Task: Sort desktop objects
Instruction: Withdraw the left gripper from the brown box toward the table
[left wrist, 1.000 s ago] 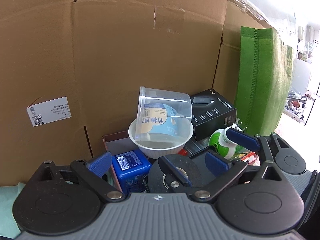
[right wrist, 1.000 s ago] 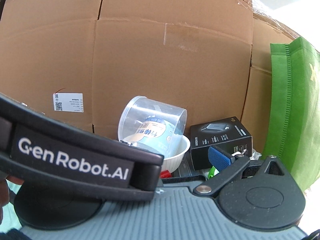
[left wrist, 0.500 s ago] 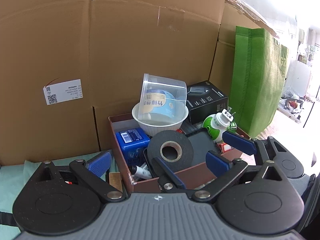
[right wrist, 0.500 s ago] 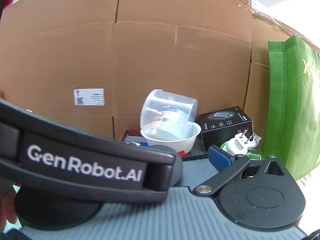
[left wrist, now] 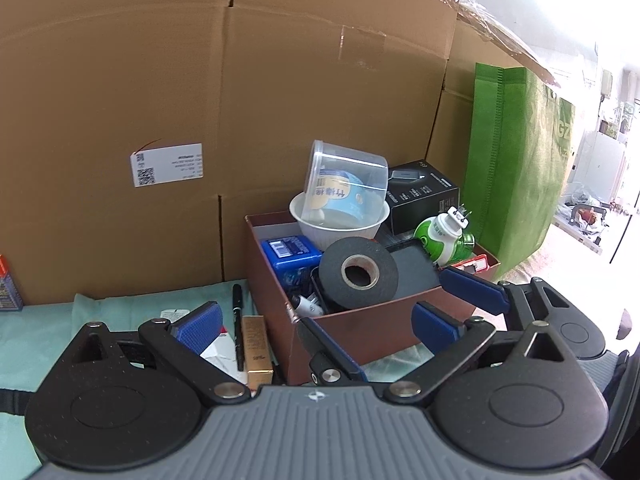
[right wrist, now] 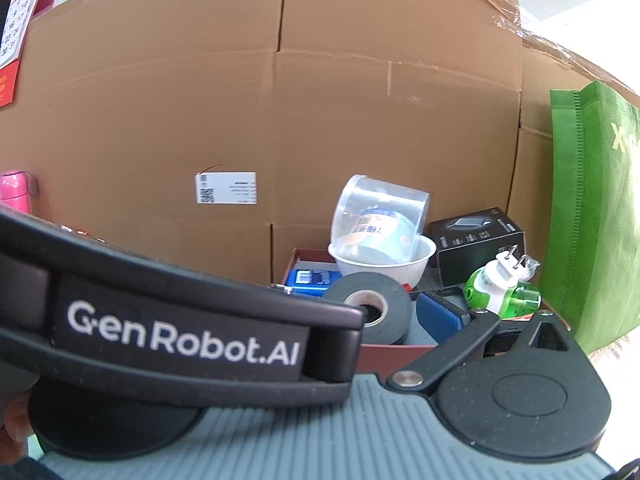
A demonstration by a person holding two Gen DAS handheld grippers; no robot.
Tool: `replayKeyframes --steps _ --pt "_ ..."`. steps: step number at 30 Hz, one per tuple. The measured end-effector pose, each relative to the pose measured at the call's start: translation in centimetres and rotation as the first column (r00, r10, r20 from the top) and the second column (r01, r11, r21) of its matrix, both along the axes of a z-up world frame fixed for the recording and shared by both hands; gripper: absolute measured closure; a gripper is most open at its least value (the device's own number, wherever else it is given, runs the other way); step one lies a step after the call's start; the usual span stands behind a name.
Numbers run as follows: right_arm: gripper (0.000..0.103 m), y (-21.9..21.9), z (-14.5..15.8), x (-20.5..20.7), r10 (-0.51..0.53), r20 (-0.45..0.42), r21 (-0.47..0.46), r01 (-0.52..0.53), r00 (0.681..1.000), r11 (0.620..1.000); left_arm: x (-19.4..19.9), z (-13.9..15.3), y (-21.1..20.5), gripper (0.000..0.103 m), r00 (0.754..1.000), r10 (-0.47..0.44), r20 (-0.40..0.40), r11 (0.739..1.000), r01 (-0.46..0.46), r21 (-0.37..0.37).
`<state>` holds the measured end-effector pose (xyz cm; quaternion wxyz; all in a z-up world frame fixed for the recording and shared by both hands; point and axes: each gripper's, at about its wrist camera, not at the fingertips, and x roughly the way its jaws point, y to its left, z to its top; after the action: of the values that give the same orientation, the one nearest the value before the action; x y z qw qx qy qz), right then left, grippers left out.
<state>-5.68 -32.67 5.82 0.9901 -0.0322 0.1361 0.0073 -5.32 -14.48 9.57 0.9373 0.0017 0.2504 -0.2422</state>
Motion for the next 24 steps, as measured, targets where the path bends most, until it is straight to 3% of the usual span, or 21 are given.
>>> replayKeyframes --steps 12,24 --pt "0.002 2.6 -0.7 1.3 0.071 -0.044 0.003 -0.071 0.996 0.997 -0.4 -1.6 5.0 0.0 0.997 0.074 -0.036 0.997 -0.075 -0.015" --pt "0.002 10.6 -1.8 2.8 0.221 -0.096 -0.028 -0.225 0.971 0.974 -0.1 -2.7 13.0 0.0 0.973 0.221 -0.069 0.975 -0.222 -0.016"
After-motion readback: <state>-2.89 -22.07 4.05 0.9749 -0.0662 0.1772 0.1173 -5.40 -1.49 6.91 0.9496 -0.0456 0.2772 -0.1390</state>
